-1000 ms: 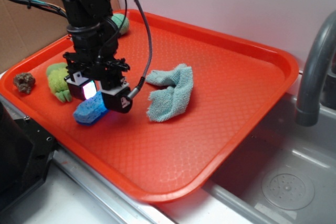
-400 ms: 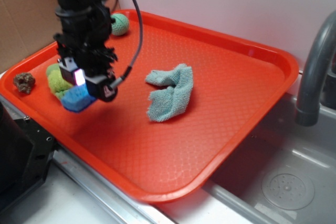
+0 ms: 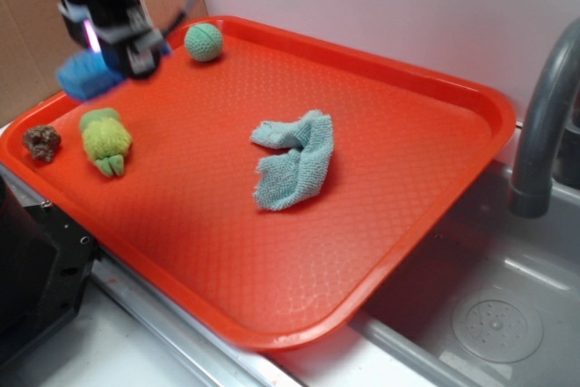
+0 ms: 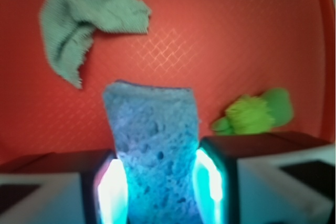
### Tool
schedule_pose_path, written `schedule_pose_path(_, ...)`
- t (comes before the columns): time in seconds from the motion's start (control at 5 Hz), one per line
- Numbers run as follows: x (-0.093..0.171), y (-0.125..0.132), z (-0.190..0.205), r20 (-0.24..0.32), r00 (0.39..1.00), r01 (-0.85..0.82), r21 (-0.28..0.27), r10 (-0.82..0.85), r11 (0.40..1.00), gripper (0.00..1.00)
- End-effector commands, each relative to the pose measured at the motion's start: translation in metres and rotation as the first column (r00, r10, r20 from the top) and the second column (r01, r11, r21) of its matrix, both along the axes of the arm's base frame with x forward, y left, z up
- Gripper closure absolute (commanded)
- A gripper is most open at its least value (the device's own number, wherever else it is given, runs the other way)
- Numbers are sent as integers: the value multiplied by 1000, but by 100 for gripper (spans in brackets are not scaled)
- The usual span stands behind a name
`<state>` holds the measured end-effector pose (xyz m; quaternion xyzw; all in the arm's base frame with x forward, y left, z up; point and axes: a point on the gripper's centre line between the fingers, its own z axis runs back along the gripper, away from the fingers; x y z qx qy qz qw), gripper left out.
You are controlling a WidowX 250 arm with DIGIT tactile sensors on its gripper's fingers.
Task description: Grab the blue sponge.
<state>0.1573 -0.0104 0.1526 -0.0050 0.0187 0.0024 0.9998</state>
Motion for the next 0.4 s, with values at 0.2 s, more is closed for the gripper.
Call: schedule_pose_path(0.2, 78, 38, 30, -47, 995, -80, 114, 86, 990, 100)
